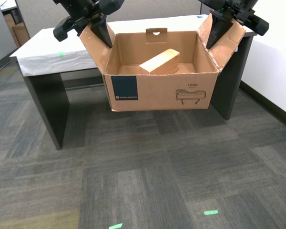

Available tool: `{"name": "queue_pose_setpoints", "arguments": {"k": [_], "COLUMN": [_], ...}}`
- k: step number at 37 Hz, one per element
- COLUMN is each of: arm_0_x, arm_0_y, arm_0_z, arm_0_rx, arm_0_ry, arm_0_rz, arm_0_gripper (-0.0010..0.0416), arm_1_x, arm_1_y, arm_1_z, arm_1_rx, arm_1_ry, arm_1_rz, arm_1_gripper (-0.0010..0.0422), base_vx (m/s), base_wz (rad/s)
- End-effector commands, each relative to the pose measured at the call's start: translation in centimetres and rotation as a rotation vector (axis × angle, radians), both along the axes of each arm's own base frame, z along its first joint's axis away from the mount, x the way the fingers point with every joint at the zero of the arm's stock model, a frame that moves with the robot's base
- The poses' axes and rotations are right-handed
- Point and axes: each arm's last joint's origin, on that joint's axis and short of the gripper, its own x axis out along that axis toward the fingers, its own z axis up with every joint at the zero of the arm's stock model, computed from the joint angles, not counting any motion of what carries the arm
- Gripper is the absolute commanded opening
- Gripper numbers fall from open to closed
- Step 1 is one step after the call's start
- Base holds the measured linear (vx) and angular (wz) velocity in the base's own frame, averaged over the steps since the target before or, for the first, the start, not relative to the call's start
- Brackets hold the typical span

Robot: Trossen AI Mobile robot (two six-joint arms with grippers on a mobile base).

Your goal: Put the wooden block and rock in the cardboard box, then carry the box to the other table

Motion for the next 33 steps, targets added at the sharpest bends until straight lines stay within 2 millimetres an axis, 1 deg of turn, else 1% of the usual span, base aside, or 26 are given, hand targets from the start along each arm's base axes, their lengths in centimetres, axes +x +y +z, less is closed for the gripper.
{"name": "queue_pose_setpoints", "arguments": {"k": [1, 15, 26, 33], "arm_0_x": [-0.03, 0.1, 0.12, 0.11], "arm_0_y": [0.0, 0.03, 0.04, 0.04], "arm_0_z": [0.07, 0.11, 0.11, 0.11], "arm_0_rx": [0.006, 0.01, 0.01, 0.01], "arm_0_ry": [0.001, -0.013, -0.015, -0.015], "arm_0_rz": [0.005, 0.004, 0.004, 0.004], "arm_0_gripper": [-0.0001, -0.0001, -0.0001, -0.0001], "arm_1_x": [0.03, 0.05, 0.01, -0.38], "arm_1_y": [-0.02, -0.02, -0.02, -0.14], "arm_1_z": [0.12, 0.13, 0.11, -0.02], "arm_1_rx": [0.001, -0.001, 0.001, -0.009], "arm_1_ry": [-0.014, -0.016, -0.012, 0.03], "arm_1_rz": [-0.013, -0.014, -0.014, -0.032], "arm_1_gripper": [-0.0001, -0.0001, -0.0001, -0.0001], "base_vx": [0.158, 0.159, 0.157, 0.157], "base_wz": [-0.027, 0.039, 0.137, 0.13]}}
